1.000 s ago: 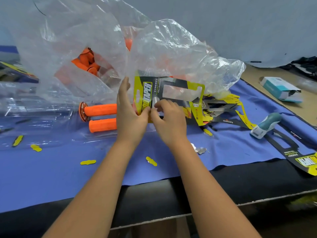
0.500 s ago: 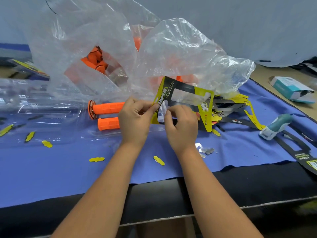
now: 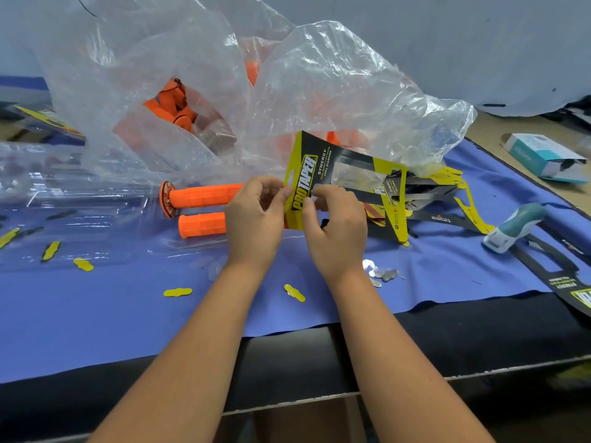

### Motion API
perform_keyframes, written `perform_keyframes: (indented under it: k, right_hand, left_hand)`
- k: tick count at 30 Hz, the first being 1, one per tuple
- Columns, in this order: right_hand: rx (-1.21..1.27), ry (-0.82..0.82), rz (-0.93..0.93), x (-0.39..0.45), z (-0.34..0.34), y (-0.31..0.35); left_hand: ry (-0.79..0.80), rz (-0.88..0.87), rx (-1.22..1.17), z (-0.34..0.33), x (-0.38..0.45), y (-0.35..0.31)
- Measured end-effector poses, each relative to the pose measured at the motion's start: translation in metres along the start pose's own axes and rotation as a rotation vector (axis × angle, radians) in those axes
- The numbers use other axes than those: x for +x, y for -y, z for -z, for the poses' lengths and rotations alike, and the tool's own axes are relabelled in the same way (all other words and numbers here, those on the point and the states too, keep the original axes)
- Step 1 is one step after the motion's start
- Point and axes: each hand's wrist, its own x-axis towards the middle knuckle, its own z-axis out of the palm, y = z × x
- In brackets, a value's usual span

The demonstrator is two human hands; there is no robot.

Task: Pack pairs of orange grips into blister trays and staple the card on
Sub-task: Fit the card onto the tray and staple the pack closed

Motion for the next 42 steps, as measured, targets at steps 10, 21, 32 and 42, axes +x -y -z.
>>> perform_keyframes:
  k: [10,21,32,42]
  right_hand:
    - [0.573,0.119,-0.468,0.005,0.003,0.001]
    - [0.839,0.175,-0.625,0.013,0.008,-0.002]
    - [0.822,0.165,-0.673,0.013,0.008,-0.007]
    - [0.856,0.119,-0.784,0.016,0.007,-0.015]
  left_hand:
    - [0.323,-0.116,-0.026,-0.002,-0.006,-0.007]
    - [0.302,-0.032,-0.083,0.000,-0.005,-0.011]
    - [0.366,0.134,-0.321,-0.002,-0.004,-0.007]
    - [0.274,0.146,-0.194,-0.009,-0.006,-0.004]
